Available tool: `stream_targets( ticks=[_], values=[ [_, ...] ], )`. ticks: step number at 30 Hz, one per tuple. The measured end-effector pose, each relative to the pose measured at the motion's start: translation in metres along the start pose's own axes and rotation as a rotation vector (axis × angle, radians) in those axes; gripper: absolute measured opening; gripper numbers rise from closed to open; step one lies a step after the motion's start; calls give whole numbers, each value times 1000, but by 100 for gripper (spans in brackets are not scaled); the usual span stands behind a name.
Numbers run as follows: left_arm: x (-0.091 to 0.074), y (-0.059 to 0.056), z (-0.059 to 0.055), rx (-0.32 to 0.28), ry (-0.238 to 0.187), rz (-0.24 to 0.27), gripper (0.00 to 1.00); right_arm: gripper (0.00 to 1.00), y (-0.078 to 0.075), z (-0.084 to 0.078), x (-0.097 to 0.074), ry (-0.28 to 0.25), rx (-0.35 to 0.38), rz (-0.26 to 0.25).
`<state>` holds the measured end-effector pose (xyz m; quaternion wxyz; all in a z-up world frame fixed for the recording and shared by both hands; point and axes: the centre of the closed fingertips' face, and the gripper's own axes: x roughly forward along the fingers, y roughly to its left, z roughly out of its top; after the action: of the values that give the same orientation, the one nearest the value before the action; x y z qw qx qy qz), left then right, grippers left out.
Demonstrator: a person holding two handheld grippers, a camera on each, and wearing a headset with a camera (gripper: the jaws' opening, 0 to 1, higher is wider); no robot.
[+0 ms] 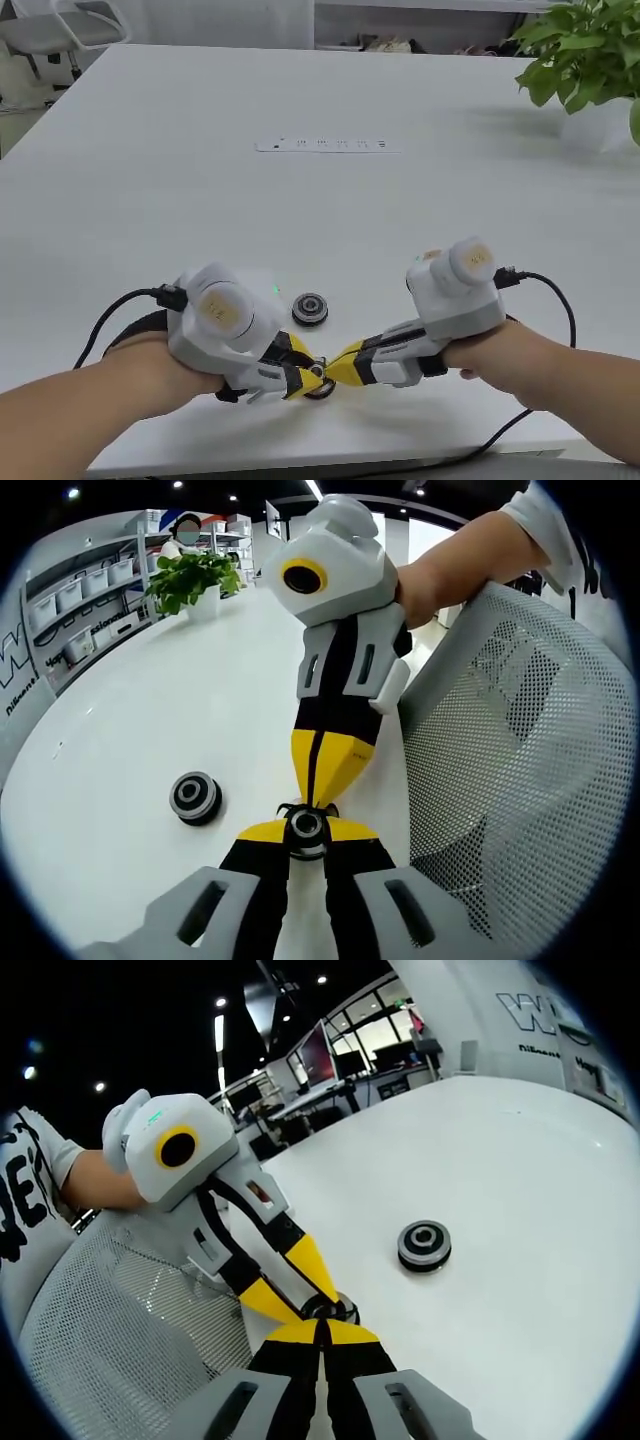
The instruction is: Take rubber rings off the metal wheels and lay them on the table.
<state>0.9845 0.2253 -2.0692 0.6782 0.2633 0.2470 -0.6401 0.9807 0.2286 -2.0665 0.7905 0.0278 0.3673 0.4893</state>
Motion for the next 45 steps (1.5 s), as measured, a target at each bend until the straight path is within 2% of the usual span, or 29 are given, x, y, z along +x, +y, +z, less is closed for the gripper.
stream_targets(
  ticks=[12, 16, 28, 34, 36, 39, 45],
  values=[
    [0, 0, 0, -2, -4, 1, 8, 0, 4, 4, 0, -18, 7, 16],
    [0, 0, 0, -1, -5, -1, 8, 0, 10, 10, 0, -48, 25, 50],
    [-1, 0, 0, 4, -8, -7, 8, 0, -8, 2, -5, -35, 47, -15],
    [-1, 0, 0, -13, -5, -10, 9, 0, -6, 3, -5, -35, 34, -12],
    [-1, 1, 2, -7, -5, -4, 14, 0, -6, 4, -5, -39, 34, -9],
    [-5, 2, 8, -26, -25, -7, 16, 0, -5, 5, -6, -43, 35, -8],
    [-13, 2, 8, -29, -16, -13, 19, 0, -6, 8, -8, -57, 39, -6]
  ],
)
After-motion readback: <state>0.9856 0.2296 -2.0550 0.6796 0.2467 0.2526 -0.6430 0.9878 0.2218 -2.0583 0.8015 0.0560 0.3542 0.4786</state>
